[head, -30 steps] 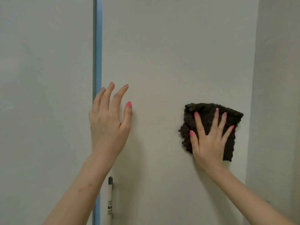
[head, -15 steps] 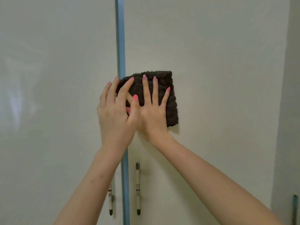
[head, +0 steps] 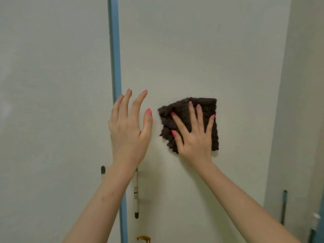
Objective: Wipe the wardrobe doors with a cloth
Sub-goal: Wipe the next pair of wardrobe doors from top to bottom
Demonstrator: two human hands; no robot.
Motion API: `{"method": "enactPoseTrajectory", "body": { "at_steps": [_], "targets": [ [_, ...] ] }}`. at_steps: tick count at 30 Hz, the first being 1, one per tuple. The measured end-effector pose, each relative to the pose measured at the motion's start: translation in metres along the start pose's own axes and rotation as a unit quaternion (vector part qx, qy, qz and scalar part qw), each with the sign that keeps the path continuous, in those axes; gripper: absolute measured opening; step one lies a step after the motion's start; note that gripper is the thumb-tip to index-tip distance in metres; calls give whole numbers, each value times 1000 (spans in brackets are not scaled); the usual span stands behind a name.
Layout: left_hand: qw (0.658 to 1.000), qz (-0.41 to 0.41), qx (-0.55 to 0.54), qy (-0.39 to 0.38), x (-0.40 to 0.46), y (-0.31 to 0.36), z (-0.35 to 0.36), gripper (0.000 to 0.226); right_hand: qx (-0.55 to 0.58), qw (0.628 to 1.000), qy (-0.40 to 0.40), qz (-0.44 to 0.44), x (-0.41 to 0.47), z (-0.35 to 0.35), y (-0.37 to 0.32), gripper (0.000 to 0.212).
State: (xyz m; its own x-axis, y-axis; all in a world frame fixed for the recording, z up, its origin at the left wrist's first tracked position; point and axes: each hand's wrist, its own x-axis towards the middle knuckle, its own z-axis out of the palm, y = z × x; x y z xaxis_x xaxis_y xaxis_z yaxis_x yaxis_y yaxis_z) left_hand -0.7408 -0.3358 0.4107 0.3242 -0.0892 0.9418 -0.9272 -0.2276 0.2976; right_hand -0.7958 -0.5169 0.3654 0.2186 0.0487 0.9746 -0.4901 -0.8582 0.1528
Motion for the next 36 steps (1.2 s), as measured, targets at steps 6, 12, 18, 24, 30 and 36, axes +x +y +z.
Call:
{"method": "enactPoseTrajectory", "body": {
  "at_steps": [6,12,18,24,30,36],
  "targets": [
    [1000,-17,-2,-18,-22,-5,12,48,-19,978,-43,202,-11,-27,122,53],
    [1000,-20,15,-17,-33,-10,14,47,6,973,-66,220,-34,-33,145,55],
    [999,-27,32,-13,-55,-15,21,46,-7,974,-82,209,-115,-14,110,56],
    [999,-22,34,-7,-65,-17,34,45,-2,981,-81,177,-141,-5,79,58],
    [999,-21,42,-3,-70,-23,30,44,29,993,-106,45,-111,0,14,55],
    [998,-28,62,14,-71,-33,8,44,63,992,-79,-72,-51,7,-75,47]
  ]
}}
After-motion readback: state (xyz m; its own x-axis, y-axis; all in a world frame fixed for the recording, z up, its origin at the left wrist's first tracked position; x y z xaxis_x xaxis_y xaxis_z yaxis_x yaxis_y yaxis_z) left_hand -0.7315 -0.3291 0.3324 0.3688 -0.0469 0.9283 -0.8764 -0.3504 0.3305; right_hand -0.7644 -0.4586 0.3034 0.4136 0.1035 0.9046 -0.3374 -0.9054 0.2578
